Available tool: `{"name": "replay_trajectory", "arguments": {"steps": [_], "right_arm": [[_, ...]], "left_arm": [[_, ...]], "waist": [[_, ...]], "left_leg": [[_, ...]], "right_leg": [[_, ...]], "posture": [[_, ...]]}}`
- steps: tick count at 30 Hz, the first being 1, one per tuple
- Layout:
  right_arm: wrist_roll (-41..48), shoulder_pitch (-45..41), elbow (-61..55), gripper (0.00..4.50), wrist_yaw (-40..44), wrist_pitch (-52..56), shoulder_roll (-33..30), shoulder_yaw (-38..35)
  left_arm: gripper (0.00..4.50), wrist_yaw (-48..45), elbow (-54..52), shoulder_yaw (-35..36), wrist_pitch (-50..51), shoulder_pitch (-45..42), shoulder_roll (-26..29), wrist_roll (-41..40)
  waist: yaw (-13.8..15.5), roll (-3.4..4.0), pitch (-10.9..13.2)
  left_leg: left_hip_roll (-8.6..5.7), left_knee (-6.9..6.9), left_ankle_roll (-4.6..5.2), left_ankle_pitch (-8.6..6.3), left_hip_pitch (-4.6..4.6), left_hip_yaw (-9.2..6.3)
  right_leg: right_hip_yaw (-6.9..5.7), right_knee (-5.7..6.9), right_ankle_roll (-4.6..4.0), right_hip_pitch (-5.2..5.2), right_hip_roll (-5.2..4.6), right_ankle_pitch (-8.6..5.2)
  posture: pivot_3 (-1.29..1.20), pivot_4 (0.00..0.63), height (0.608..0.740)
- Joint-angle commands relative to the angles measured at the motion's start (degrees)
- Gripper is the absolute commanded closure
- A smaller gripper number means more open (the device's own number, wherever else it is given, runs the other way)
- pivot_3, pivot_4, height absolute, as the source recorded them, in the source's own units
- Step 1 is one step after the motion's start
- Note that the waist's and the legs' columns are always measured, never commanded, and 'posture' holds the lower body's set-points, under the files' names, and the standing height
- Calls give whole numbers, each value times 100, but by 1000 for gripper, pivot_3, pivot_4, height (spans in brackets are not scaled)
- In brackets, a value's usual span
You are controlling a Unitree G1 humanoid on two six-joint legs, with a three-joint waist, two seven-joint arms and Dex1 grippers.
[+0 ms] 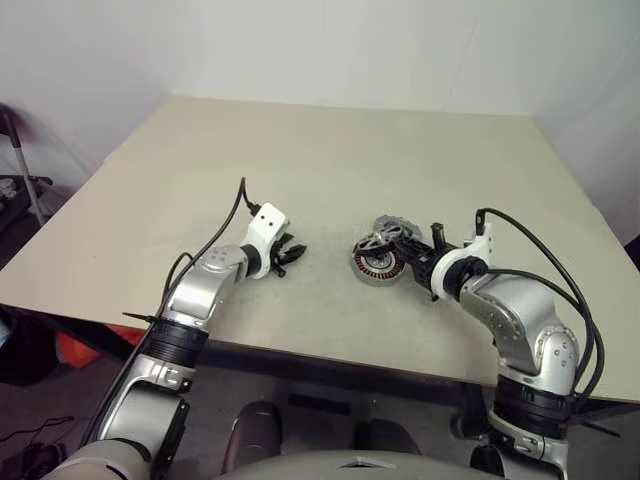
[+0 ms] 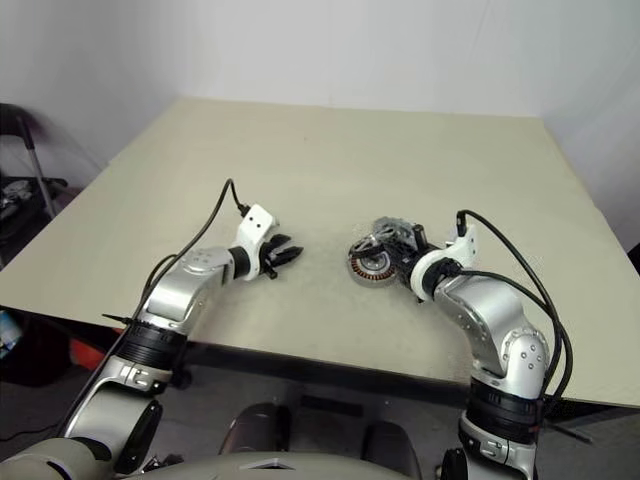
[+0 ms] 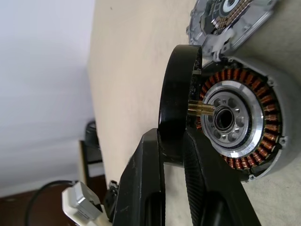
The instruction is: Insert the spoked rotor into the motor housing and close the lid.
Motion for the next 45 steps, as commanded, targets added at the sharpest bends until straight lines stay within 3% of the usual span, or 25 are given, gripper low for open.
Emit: {"name": "replay_trajectory", "arguments": {"steps": [1, 14, 39, 45], "right_arm": [[50, 214, -65, 4181, 286, 3, -13, -183], [50, -39, -259, 4181, 701, -417, 318, 99], [50, 272, 377, 4181, 1232, -274, -217, 249], [50, 239, 153, 2362, 1669, -282, -509, 235]], "left_arm": [[2406, -40, -141, -6, -110, -46, 100, 35], [2406, -131, -3, -149, -204, -123, 172, 113], [2406, -102, 45, -177, -294, -93, 215, 196], [2406, -134, 74, -198, -315, -100, 209, 235]], "waist": [[2, 1, -3], [-5, 7, -38], [-1, 9, -48], [5, 9, -48]], "left_leg": [[0, 1, 0, 0, 0, 0], [0, 2, -2, 1, 3, -6], [0, 5, -1, 1, 4, -6], [0, 7, -1, 1, 2, -6]], "right_leg": [[0, 0, 0, 1, 0, 0], [0, 1, 0, 2, -1, 3], [0, 2, -20, 4, -1, 15], [0, 2, -19, 4, -2, 16]], "posture": [[0, 0, 740], [0, 0, 740], [0, 0, 740], [0, 0, 740]]}}
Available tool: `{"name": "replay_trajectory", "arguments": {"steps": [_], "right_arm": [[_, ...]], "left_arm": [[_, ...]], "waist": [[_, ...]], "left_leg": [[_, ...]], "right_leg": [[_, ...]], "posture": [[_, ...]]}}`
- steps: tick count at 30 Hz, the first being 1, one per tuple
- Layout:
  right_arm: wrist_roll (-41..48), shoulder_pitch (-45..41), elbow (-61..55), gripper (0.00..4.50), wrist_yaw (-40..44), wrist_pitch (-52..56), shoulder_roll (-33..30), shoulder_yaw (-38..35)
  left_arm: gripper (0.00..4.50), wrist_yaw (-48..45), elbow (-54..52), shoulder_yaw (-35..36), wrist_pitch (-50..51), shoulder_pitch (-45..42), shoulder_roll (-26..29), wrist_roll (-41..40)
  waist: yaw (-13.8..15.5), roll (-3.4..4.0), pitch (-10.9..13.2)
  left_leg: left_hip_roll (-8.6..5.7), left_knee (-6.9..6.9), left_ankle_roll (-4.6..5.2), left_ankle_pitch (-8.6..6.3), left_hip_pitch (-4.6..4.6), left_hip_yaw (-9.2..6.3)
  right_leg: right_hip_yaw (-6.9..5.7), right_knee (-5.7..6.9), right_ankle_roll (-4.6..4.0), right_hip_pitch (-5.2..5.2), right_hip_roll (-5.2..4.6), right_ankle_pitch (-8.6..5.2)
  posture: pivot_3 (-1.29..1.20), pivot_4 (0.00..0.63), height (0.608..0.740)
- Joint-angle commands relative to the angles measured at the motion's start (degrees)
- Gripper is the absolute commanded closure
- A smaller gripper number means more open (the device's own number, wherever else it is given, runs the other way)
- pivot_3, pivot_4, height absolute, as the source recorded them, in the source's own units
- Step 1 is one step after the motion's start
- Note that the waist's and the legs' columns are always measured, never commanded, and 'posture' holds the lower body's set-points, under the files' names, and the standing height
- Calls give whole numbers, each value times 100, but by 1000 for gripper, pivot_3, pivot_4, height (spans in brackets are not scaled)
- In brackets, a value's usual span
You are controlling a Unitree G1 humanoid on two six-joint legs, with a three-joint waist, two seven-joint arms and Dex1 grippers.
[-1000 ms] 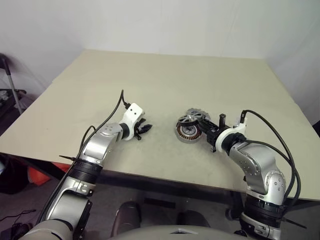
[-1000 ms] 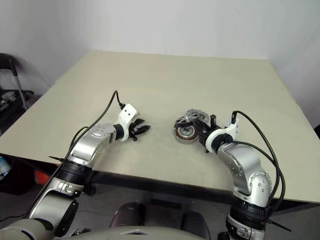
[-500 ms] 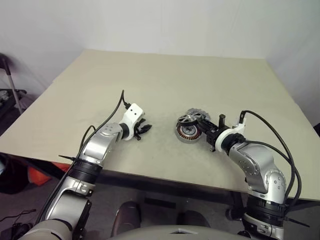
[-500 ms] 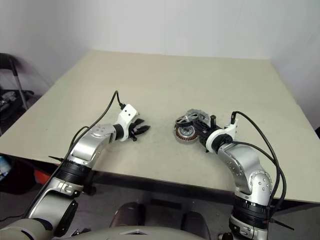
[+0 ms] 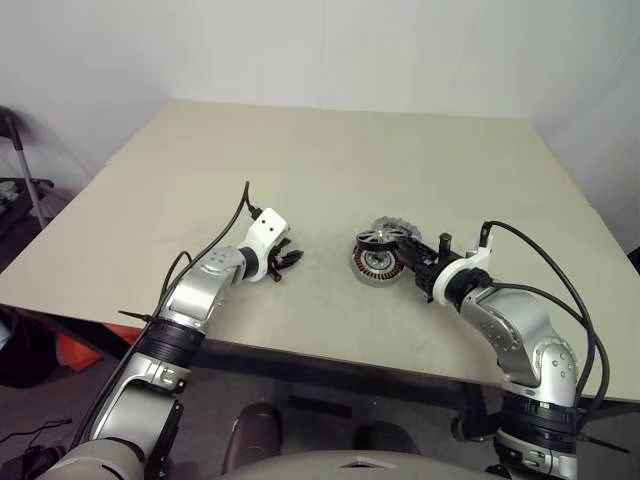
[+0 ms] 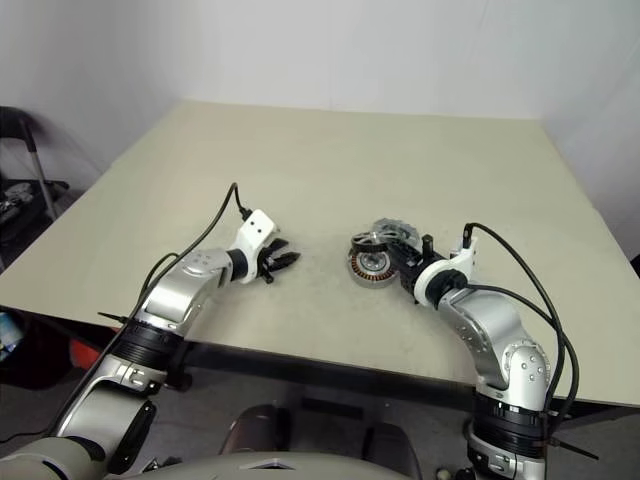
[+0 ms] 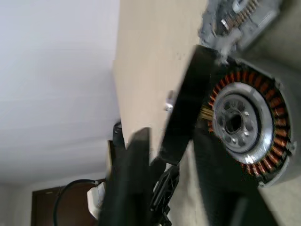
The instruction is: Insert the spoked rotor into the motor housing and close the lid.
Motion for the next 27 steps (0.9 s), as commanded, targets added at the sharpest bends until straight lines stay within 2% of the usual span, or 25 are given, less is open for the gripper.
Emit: {"name": "replay_trajectory", "arguments": {"steps": [1, 10, 16, 18, 21, 22, 25, 27], "right_arm": [[51, -58, -264, 2362, 276, -20, -173, -26], [51, 53, -114, 2362, 592, -22, -823, 191], [-781, -9, -227, 2362, 1205, 218, -1521, 383], [-1506, -135, -436, 2362, 1712, 360, -1957, 498], [-3131, -409, -795, 2362, 2753, 289, -2745, 789], [-3970, -515, -907, 2362, 3161, 183, -3169, 1096], [-5815, -745, -1042, 2362, 4202, -277, -3909, 1852], [-6835, -882, -992, 2362, 4790, -765, -4112, 2294]], "left_arm": [[2406, -22, -66, 18, -136, -95, 27, 22], [2406, -27, -6, 8, -174, -133, -7, 45], [2406, -22, 14, 8, -194, -121, -4, 59], [2406, -16, 27, -4, -208, -119, -17, 68], [2406, -8, 59, -19, -240, -124, -32, 84], [2406, -6, 73, -23, -252, -128, -37, 89], [2406, 12, 106, -23, -285, -134, -60, 103], [2406, 45, 113, -4, -314, -121, -79, 109]], "waist": [[3, 0, 0], [5, 0, 0], [12, 0, 0], [12, 1, 0], [12, 4, 0], [15, 4, 0], [38, -3, -5], [40, -4, -5]], "left_leg": [[0, 0, 0, 0, 0, 0], [0, 3, 1, 0, 0, 0], [-1, 5, 1, -1, -2, 0], [-2, 7, 1, 0, -2, 0], [-2, 13, 1, 0, -4, -1], [-1, 12, 0, 0, -4, -1], [0, 16, 0, 0, 1, -5], [2, 16, 1, 0, 3, -8]], "right_leg": [[0, 0, 0, 0, 0, 0], [0, 0, -2, 1, 0, 2], [0, -1, 8, 3, -2, -2], [0, -1, 10, 4, -1, -2], [1, 0, 24, 3, -1, -6], [1, -1, 29, 4, -1, -6], [-1, -2, 33, 13, 0, -7], [-3, -6, 33, 18, 1, -8]], "posture": [[0, 0, 740], [0, 0, 740], [0, 0, 740], [0, 0, 740], [0, 0, 740], [0, 0, 740], [0, 0, 740], [0, 0, 740]]}}
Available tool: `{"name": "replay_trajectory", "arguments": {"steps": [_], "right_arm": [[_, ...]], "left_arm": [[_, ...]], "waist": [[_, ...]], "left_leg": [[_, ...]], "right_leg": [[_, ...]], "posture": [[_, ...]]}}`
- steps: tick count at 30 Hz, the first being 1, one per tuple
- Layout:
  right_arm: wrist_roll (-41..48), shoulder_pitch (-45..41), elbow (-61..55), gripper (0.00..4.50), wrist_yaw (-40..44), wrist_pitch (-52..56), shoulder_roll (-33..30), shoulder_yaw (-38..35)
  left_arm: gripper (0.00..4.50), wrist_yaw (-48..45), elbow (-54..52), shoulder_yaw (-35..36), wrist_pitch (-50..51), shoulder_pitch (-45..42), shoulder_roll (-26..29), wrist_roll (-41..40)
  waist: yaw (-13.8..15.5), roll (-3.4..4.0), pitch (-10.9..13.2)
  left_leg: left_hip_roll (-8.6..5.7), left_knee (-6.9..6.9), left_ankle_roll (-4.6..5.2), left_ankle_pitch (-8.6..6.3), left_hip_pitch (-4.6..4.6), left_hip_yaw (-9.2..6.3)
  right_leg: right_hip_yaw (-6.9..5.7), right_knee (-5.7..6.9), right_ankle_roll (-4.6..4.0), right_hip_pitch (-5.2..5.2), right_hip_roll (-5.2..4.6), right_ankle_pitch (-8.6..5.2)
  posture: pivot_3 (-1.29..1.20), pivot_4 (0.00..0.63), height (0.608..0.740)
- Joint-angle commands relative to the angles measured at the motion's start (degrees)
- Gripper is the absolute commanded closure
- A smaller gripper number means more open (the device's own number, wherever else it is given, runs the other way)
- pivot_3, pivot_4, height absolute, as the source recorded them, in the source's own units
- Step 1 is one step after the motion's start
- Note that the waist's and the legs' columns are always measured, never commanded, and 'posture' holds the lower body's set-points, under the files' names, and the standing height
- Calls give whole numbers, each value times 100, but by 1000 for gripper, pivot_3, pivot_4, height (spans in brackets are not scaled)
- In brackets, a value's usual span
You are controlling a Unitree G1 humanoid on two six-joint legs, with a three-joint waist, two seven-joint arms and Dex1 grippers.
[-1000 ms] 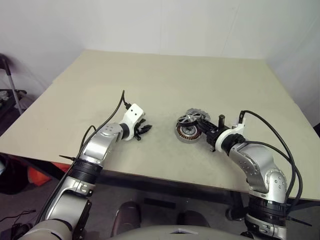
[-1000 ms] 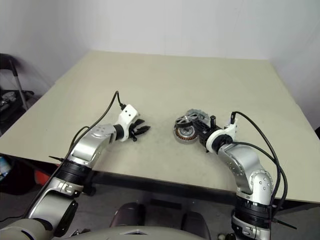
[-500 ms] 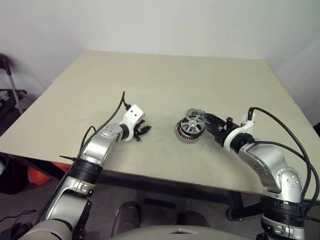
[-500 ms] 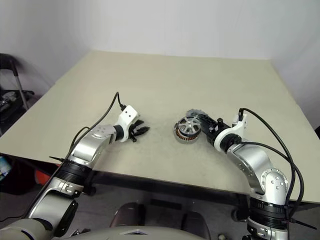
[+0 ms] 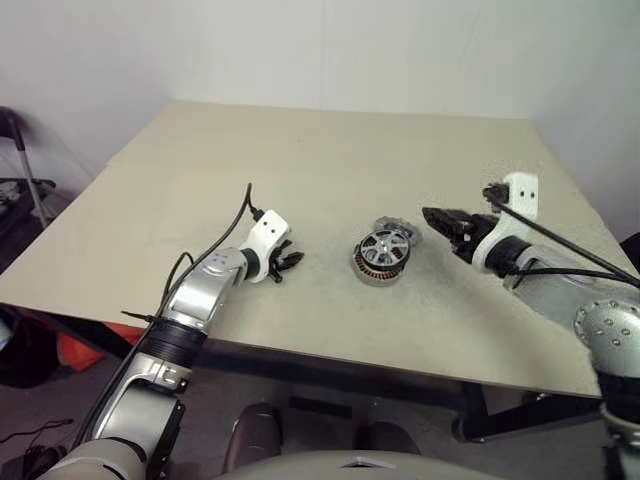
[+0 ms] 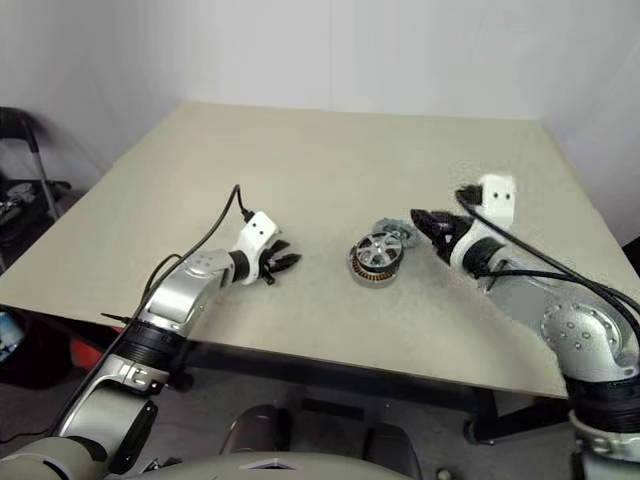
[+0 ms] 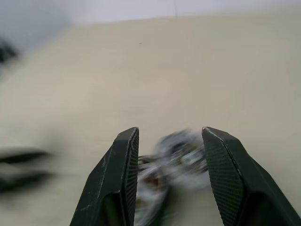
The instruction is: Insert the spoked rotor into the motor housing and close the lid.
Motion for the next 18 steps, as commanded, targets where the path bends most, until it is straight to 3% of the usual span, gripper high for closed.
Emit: {"name": "replay_trajectory", "arguments": {"steps": [1, 8, 18], "right_arm": [[-1854, -220, -77, 2362, 1120, -905, -241, 730], [-3515, -220, 296, 2362, 2560, -1505, -199, 1466], [-4532, -153, 645, 2362, 3154, -1505, 119, 1371]], "left_arm": [[2406, 64, -56, 46, -141, -102, -31, 27], [2406, 184, -141, 102, -153, 57, -53, 25], [2406, 312, -266, 156, -140, 232, -75, 1]], "waist": [[3, 0, 0], [-3, 1, 0], [-41, 4, 2]], "left_leg": [[-1, 0, 0, 0, 0, 0], [3, 21, 36, -19, -4, -2], [13, 86, 121, -71, 29, -2]], "right_leg": [[1, -1, -1, 0, -1, 0], [4, 2, -68, 0, -1, 13], [8, 6, -72, 45, -10, 13]], "posture": [[0, 0, 740], [0, 0, 740], [0, 0, 740]]}}
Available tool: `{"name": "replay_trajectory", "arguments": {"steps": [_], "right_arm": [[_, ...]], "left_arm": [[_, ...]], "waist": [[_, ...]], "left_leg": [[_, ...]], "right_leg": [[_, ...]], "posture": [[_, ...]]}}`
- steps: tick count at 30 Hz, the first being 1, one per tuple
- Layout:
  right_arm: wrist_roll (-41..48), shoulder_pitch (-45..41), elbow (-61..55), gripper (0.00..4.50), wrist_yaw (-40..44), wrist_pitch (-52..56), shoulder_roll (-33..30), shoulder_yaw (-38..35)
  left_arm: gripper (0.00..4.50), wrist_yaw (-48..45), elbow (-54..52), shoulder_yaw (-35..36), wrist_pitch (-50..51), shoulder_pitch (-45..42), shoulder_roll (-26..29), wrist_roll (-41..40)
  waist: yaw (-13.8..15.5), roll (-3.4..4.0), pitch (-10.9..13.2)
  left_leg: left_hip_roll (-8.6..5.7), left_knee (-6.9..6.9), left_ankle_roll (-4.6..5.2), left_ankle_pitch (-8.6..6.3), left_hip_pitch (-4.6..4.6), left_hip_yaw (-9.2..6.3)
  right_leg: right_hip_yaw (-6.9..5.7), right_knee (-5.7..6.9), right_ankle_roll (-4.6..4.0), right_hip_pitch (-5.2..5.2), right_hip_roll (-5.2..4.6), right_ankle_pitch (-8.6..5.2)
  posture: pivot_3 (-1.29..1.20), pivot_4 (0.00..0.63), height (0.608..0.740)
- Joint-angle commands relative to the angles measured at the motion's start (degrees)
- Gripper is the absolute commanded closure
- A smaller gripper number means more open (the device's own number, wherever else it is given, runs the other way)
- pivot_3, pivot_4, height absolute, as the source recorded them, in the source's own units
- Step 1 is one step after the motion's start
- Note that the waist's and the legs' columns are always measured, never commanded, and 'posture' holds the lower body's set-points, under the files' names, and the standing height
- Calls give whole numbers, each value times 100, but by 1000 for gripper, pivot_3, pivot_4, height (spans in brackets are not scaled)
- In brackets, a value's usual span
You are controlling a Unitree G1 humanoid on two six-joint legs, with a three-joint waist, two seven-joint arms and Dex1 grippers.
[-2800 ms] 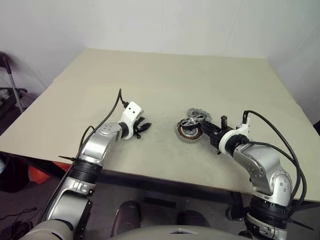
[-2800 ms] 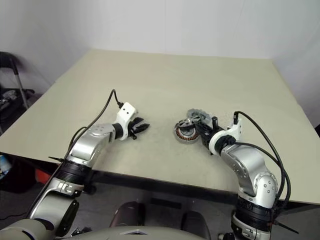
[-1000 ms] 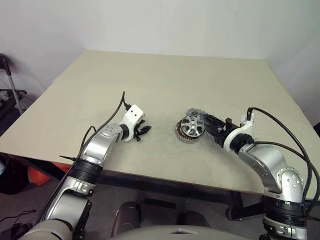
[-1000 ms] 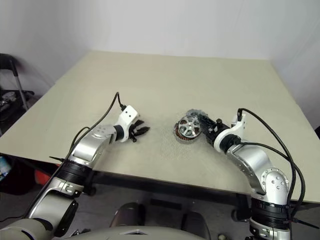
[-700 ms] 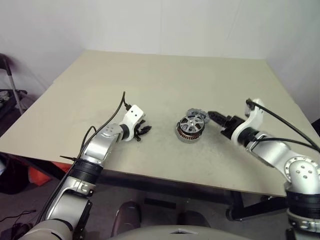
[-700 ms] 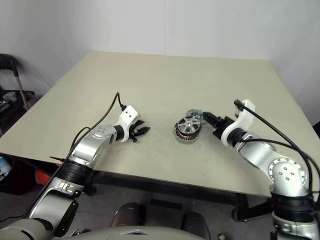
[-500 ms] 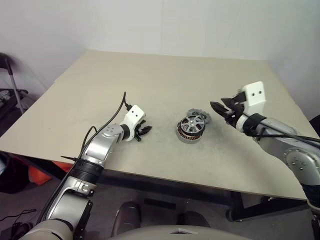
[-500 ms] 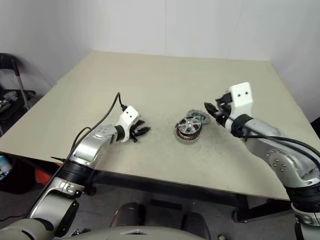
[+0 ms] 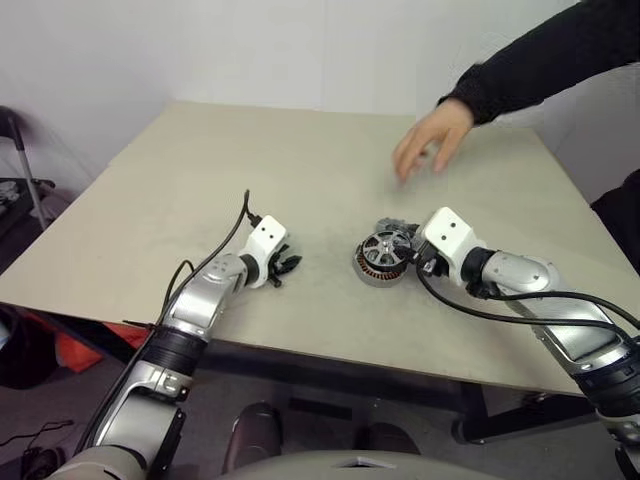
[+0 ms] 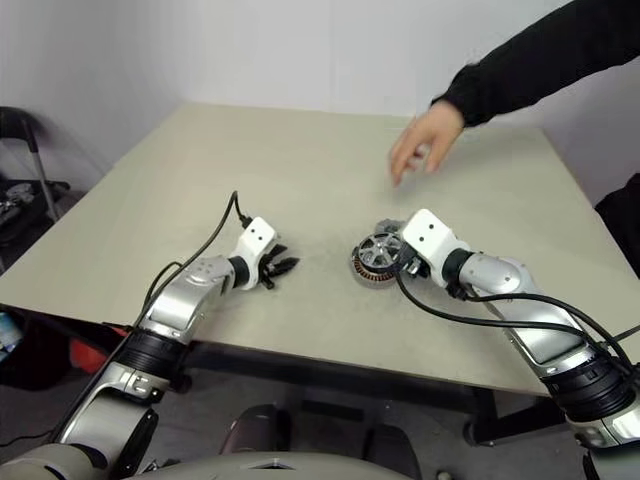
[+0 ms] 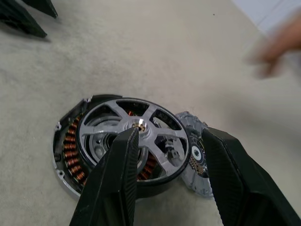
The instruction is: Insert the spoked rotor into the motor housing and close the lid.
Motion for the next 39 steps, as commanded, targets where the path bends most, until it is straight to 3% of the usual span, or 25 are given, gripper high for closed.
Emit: {"name": "replay_trajectory", "arguments": {"steps": [1, 24, 39], "right_arm": [[-231, -60, -60, 2362, 147, -72, 114, -261], [-852, -7, 44, 2362, 477, 149, 476, -830], [-1053, -79, 18, 2362, 714, 128, 750, -711]], "left_arm": [[2406, 62, -214, 104, -79, -31, -5, -26], [2406, 96, -60, 68, -191, -59, 21, 38], [2406, 83, 156, 520, -310, 47, 509, -22]], "waist": [[-8, 1, 1], [-12, 3, 1], [-22, 5, 2]], "left_leg": [[2, -1, 0, 0, 8, 0], [2, -7, 1, -2, 54, 12], [2, -11, 1, -2, 58, 14]], "right_leg": [[0, 0, 0, 6, 0, 0], [10, -1, -1, 37, 0, 0], [11, -2, -1, 36, 1, -1]], "posture": [[0, 0, 740], [0, 0, 740], [0, 0, 740]]}}
